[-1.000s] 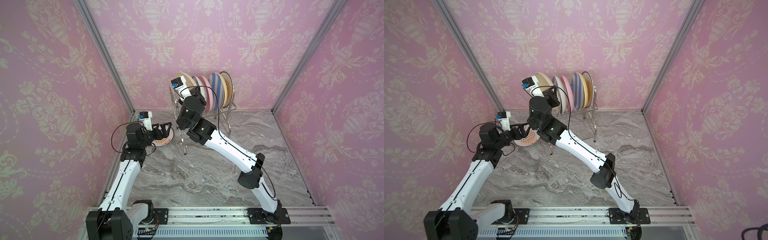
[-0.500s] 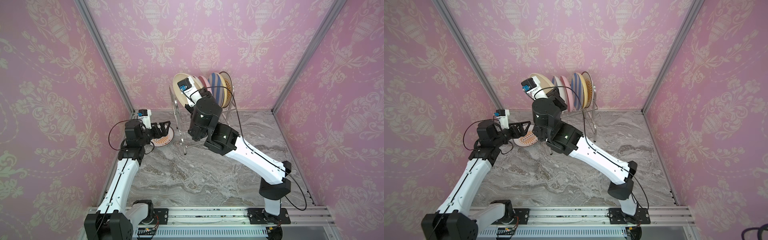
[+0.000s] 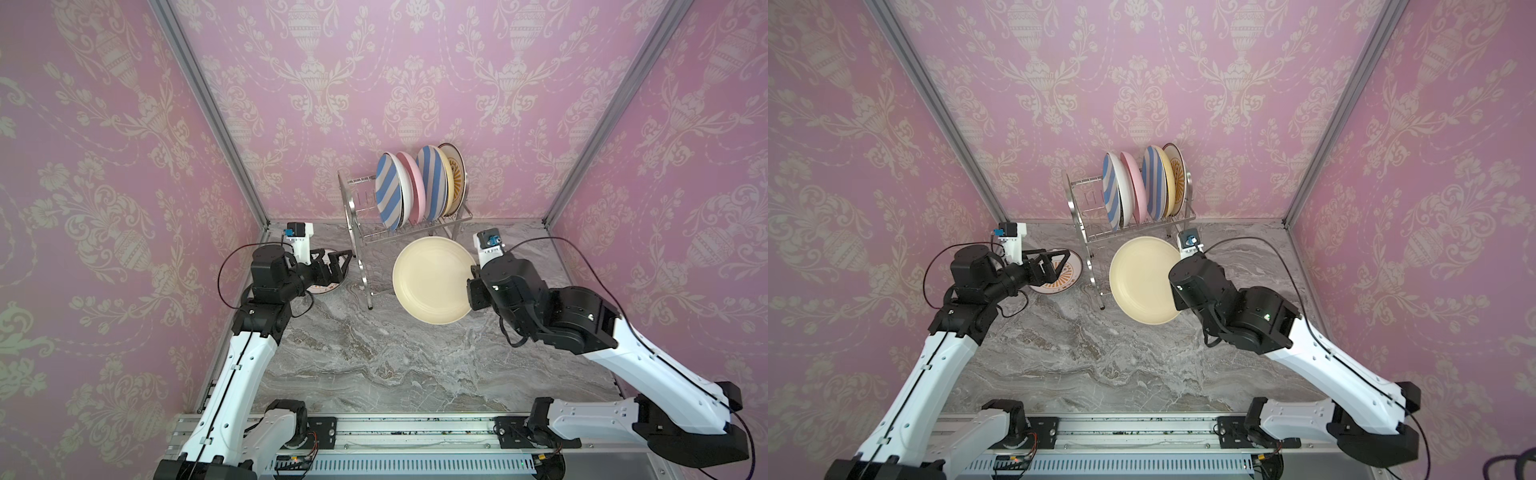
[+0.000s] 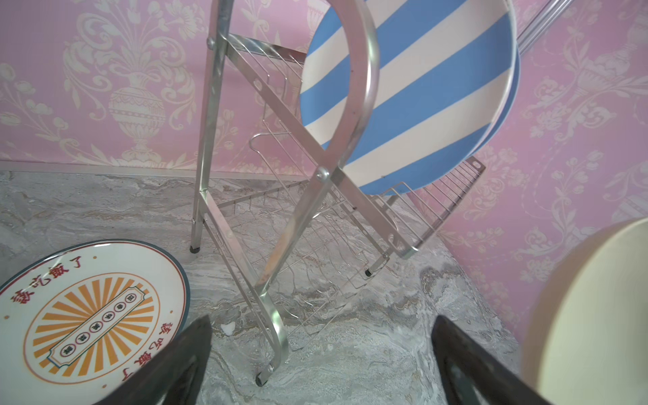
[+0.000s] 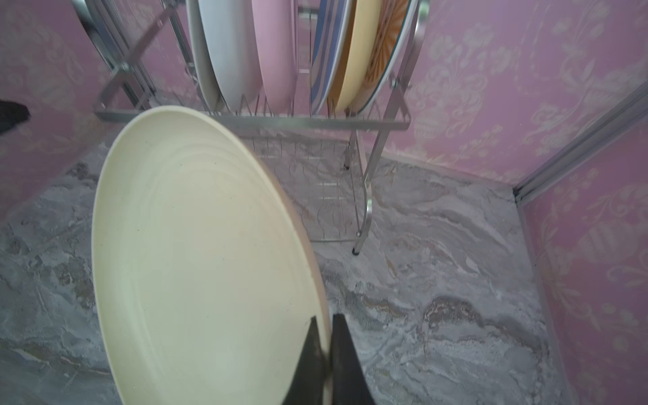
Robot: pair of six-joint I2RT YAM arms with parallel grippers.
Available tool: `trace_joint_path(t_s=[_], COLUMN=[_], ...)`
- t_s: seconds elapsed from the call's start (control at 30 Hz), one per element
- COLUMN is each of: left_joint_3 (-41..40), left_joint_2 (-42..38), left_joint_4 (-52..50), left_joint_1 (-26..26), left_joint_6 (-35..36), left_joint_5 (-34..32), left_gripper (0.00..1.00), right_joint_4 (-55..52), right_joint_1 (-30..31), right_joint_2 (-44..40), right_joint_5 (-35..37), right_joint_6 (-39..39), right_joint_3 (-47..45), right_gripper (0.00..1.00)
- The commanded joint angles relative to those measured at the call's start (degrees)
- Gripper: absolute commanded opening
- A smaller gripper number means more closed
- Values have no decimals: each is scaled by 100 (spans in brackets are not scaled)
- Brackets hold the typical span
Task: Load plates into a dish rack
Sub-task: Place the plate at the bottom-center of the table.
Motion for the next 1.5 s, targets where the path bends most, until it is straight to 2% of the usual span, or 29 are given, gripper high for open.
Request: trace_joint_path(t_s=[0.0, 0.13, 0.3, 0.4, 0.7, 0.77, 0.8, 0.87, 1.03, 1.13, 1.2, 1.23, 1.37, 1.47], left_joint_3=[-218, -332, -453, -531, -640, -646, -655, -657, -666, -684, -684, -684, -650, -700], left_joint_2=[-67, 178, 383, 426, 560, 545, 532, 527, 501, 483, 499, 513, 614, 575], left_joint_4=[-523, -1022, -1150, -1087, -1049, -1080, -1076, -1092, -1152, -1153, -1154, -1161, -1340, -1372], left_joint_1=[-310, -881, -1359, -1422, -1477, -1483, -1475, -1482, -1479, -1480, -1479, -1476, -1474, -1475], left_joint_6=[275, 600, 666, 621, 606, 638, 642, 661, 675, 645, 656, 658, 773, 765], left_joint_5=[139, -114, -386, -441, -467, -509, -516, -538, -612, -686, -700, -712, -795, -820], left_gripper=[99, 99, 99, 99, 99, 99, 99, 99, 99, 99, 99, 99, 99, 99], right_joint_4=[309, 1522, 3112, 3885, 4901, 4872, 4843, 4687, 3948, 3398, 2915, 2668, 1279, 433], right_joint_1=[-206, -428, -720, -857, -976, -978, -977, -978, -978, -995, -1030, -1054, -1549, -1797], right_joint_2=[-636, -1273, -1306, -1148, -851, -851, -874, -922, -1068, -1087, -1045, -1012, -656, -327], right_joint_5=[-1272, -1801, -2196, -2336, -2518, -2538, -2543, -2548, -2488, -2449, -2460, -2485, -3177, -3077], right_joint_6=[1768, 2715, 3580, 3871, 4400, 4450, 4456, 4445, 4208, 3916, 3621, 3453, 2235, 1365], right_joint_3=[-1640, -3484, -5074, -5613, -6401, -6479, -6510, -6516, -6324, -6037, -5701, -5521, -4270, -3371], right_gripper=[0, 0, 0, 0, 0, 1, 6, 8, 26, 48, 63, 67, 75, 76])
